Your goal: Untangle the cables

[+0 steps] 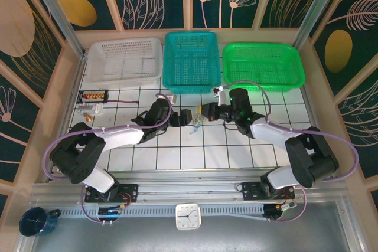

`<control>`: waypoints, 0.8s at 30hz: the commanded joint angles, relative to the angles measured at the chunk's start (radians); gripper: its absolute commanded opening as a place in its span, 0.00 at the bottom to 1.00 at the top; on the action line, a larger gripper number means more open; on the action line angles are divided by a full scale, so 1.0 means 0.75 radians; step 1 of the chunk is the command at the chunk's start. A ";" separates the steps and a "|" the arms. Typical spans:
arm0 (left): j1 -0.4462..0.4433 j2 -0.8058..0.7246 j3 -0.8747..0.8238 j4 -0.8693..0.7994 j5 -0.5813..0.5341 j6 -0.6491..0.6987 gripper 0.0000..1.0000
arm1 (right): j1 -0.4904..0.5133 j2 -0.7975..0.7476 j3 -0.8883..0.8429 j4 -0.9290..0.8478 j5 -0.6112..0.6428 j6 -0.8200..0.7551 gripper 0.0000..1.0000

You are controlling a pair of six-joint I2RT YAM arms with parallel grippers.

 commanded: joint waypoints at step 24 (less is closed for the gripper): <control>0.006 0.138 -0.125 0.273 0.039 -0.069 0.91 | 0.082 0.137 0.133 0.145 -0.075 0.077 0.00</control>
